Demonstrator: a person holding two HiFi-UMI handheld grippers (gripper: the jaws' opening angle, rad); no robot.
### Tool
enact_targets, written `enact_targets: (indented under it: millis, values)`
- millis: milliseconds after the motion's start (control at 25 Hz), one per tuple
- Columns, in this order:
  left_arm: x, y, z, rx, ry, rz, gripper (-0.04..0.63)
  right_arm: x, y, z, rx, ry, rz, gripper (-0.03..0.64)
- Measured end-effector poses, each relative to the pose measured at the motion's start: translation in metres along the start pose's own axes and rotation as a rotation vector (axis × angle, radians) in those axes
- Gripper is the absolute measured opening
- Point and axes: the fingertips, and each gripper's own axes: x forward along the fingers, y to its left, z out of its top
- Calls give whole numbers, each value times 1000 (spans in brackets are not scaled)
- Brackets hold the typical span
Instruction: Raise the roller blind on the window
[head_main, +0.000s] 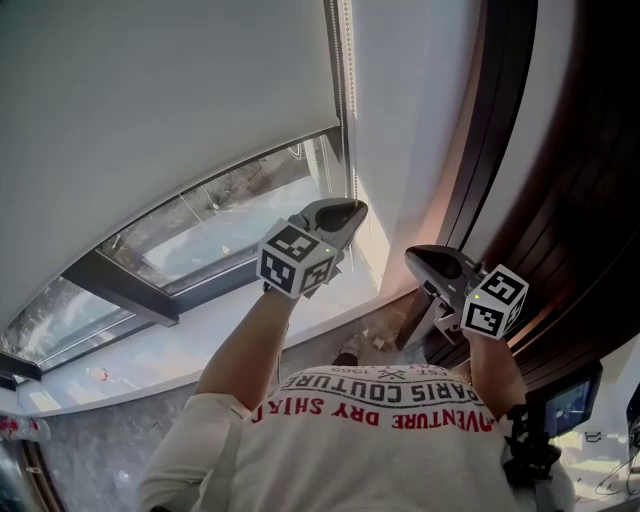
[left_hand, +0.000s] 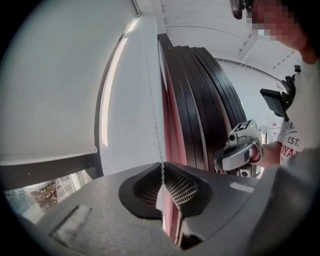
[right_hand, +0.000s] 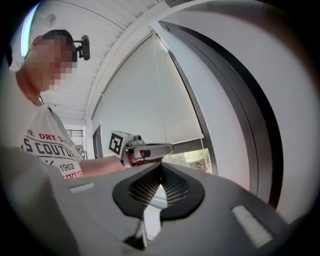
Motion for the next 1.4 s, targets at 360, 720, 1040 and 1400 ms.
enact_targets:
  millis: [360, 720, 1040, 1400]
  values:
    - [9, -29, -64, -58, 76, -43, 15, 5, 2, 4, -23, 28, 12, 3]
    - [17, -53, -106, -77, 146, -81, 15, 26, 3, 24, -65, 11, 49, 38]
    - [14, -54, -106, -66, 151, -94, 15, 59, 13, 72, -164, -23, 105, 94]
    - [13, -56, -107, -71, 150, -104, 15, 88, 17, 114, -184, -72, 133, 76]
